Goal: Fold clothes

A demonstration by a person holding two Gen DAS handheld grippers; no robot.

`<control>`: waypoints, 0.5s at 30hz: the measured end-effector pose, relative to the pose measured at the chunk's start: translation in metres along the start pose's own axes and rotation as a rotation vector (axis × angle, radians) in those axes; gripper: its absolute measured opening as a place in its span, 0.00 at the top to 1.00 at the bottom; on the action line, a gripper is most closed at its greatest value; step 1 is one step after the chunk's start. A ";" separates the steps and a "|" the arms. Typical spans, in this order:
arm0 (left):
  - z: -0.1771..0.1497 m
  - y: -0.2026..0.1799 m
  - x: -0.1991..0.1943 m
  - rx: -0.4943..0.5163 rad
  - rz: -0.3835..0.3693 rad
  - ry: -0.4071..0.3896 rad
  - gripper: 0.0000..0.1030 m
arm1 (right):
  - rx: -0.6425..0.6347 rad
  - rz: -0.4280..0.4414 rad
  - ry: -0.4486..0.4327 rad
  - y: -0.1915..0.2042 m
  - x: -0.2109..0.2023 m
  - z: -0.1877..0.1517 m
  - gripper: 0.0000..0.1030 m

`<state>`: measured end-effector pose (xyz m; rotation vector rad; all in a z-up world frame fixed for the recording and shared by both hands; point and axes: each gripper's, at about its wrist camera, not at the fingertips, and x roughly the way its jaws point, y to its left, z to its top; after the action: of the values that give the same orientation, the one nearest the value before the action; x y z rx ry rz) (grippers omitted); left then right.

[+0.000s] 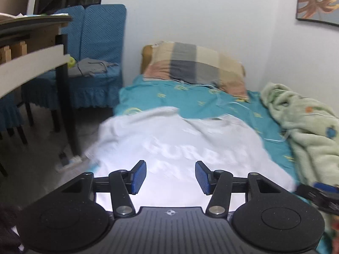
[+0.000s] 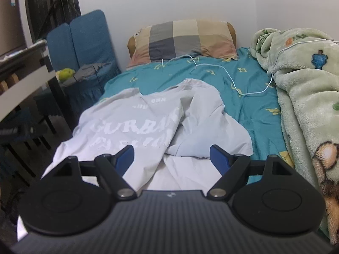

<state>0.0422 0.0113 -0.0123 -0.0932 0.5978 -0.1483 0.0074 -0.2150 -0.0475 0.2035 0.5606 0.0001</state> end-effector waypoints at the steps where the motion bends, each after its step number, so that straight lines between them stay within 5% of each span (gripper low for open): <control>1: -0.008 -0.008 -0.006 0.002 -0.013 0.001 0.47 | 0.005 0.001 -0.003 -0.001 -0.001 0.000 0.22; 7: -0.049 -0.016 -0.005 0.009 -0.016 0.028 0.44 | 0.028 -0.013 -0.014 -0.007 -0.005 -0.002 0.22; 15: -0.046 -0.004 0.006 -0.001 -0.027 0.038 0.43 | 0.155 -0.012 0.018 -0.031 0.010 0.008 0.29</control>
<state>0.0205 0.0046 -0.0532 -0.0995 0.6344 -0.1763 0.0186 -0.2464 -0.0521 0.3510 0.5804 -0.0532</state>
